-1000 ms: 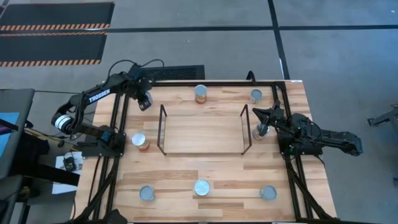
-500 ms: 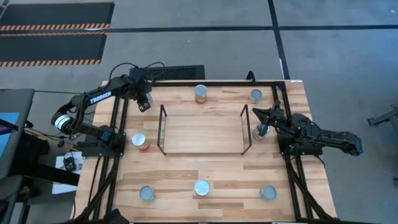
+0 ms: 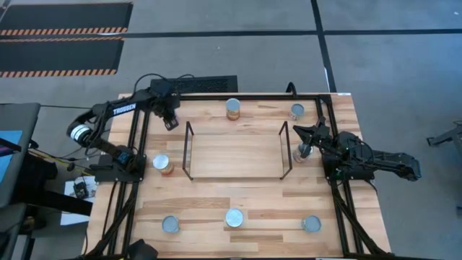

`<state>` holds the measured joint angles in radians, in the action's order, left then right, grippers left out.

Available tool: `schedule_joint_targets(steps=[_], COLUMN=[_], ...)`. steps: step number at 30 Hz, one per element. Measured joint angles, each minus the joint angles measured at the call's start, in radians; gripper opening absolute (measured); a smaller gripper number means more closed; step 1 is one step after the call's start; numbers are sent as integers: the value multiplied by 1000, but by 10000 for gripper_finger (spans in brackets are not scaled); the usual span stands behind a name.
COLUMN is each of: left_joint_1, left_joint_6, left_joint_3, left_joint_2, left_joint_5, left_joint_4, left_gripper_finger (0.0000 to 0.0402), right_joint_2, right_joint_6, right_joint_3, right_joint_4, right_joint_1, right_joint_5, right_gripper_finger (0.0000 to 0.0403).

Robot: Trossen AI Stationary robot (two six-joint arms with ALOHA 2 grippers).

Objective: Pick and place cans onto a shelf
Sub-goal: Put the canned mixed vegetables on the shelf

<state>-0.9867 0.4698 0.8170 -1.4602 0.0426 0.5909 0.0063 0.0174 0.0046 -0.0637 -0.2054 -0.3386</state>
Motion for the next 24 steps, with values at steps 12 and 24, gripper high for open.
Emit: schedule_joint_targets(steps=[12,24], left_joint_1=[-5,109], left_joint_6=[20,-161], left_joint_3=[38,345], left_joint_2=[44,262], left_joint_5=[73,13], left_joint_4=[100,274], left_gripper_finger=[9,2], right_joint_2=[0,0], right_joint_6=[0,0], right_joint_3=[0,0], right_joint_4=[0,0], right_joint_1=[0,0], right_joint_5=[0,0], right_gripper_finger=[42,42])
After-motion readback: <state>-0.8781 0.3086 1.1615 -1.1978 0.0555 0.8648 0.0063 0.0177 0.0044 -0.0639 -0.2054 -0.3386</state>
